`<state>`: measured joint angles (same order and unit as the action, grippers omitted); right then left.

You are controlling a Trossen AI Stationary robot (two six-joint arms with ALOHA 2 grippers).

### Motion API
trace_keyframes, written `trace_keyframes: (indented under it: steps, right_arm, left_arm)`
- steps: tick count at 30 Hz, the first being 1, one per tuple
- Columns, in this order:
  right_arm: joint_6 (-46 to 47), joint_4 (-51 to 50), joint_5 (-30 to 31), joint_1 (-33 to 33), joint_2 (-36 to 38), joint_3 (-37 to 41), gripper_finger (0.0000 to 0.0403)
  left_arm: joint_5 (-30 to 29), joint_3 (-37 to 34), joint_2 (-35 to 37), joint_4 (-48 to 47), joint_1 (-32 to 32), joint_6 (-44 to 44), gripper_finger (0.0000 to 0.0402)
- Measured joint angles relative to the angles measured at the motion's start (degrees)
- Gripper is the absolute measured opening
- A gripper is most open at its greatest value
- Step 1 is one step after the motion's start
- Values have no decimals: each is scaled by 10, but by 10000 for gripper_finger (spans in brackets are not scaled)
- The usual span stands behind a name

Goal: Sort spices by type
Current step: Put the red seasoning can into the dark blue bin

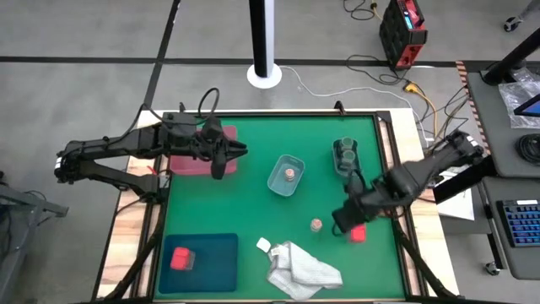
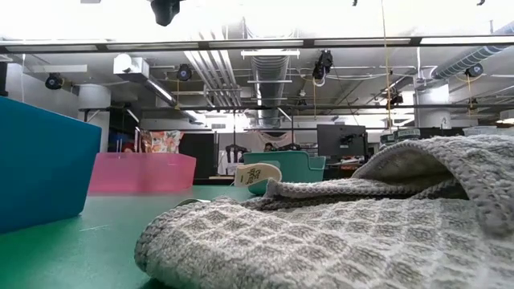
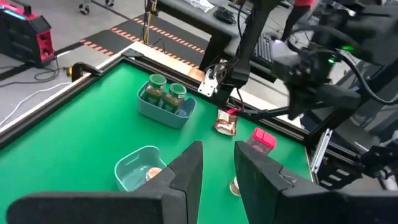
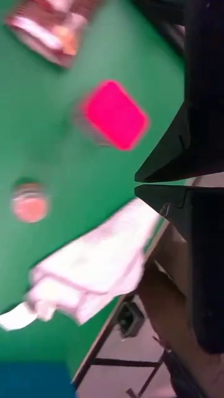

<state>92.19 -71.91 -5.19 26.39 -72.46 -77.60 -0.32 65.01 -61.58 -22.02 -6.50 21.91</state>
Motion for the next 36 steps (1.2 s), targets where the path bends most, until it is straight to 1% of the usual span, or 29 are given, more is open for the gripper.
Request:
trace_keyframes:
  steps: [4, 6, 11, 15, 17, 19, 26, 29, 32, 36]
  right_arm:
    - [106, 8, -30, 51, -5, 0, 9]
    - [153, 9, -41, 76, -5, 0, 9]
    - [240, -16, -38, 129, -6, 0, 12]
    - [292, -45, -31, 153, -16, 8, 35]
    - [304, -38, -16, 158, -20, 14, 58]
    - [315, -36, 0, 158, -25, 22, 89]
    - [320, -39, 32, 146, -49, 65, 224]
    - [319, -28, 33, 138, -60, 88, 276]
    - [315, 15, 34, 131, -61, 118, 313]
    - [312, 61, 34, 123, -60, 163, 341]
  left_arm:
    - [0, 0, 0, 0, 0, 21, 78]
    - [11, 0, 2, 0, 0, 24, 78]
    - [14, 0, 0, 0, 0, 3, 78]
    - [14, 0, -4, 0, 0, -1, 78]
    - [14, 0, -4, 0, 0, 17, 78]
    - [14, 0, -3, 0, 0, 23, 78]
    - [10, 0, -6, 1, 0, -15, 78]
    - [9, 0, -12, 0, 0, -13, 78]
    - [10, 0, -13, 0, 0, 7, 78]
    - [10, 0, -14, 1, 0, 5, 78]
